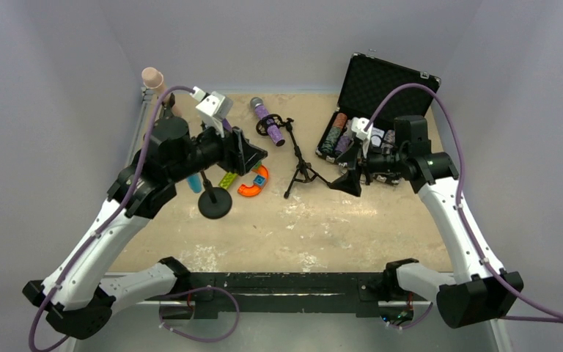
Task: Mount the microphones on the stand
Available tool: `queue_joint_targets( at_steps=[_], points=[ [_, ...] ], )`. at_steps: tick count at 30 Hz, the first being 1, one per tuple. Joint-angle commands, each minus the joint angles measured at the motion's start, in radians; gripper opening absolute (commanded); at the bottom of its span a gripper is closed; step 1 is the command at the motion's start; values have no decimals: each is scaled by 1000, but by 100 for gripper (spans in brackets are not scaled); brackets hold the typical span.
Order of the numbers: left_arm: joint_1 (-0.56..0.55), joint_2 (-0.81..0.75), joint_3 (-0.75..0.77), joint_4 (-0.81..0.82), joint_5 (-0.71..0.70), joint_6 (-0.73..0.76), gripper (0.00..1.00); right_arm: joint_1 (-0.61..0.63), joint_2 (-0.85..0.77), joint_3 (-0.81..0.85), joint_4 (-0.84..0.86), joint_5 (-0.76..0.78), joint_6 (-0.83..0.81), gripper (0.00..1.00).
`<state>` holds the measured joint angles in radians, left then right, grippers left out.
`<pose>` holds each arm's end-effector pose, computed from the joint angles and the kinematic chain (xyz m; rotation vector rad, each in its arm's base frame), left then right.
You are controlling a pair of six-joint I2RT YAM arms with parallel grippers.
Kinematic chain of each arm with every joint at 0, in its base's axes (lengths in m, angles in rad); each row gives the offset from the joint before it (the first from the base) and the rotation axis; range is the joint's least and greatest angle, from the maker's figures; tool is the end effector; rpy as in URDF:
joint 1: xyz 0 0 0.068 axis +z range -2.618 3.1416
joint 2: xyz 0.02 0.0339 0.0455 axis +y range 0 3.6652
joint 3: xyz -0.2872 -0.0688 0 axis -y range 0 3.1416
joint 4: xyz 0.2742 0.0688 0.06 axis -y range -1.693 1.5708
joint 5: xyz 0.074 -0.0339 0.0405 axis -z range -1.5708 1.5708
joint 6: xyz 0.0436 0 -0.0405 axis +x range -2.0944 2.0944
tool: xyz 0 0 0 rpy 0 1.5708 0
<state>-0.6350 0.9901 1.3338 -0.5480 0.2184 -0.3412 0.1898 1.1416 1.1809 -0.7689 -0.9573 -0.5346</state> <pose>0.1671 -0.1349 0.4789 0.4347 1.8084 -0.8866 0.2348 0.0814 0.3793 -1.1555 1.7249 0.8787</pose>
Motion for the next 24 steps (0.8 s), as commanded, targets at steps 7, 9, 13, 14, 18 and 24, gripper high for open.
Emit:
queue_joint_targets(
  at_steps=[7,9,13,14,18,24],
  points=[
    [7,-297,-272,23,11,27,91,7,125,147,98,38,119,85],
    [8,-344,-322,28,29,27,91,8,154,181,91,38,122,85],
    [7,-422,-412,40,51,22,91,11,213,243,71,37,122,85],
    [7,-441,-435,50,58,22,91,12,224,257,66,37,123,85],
    [7,-506,-526,96,92,37,91,21,271,309,47,37,122,85],
    [7,-521,-602,100,78,69,91,46,330,367,26,68,121,85]
  ],
)
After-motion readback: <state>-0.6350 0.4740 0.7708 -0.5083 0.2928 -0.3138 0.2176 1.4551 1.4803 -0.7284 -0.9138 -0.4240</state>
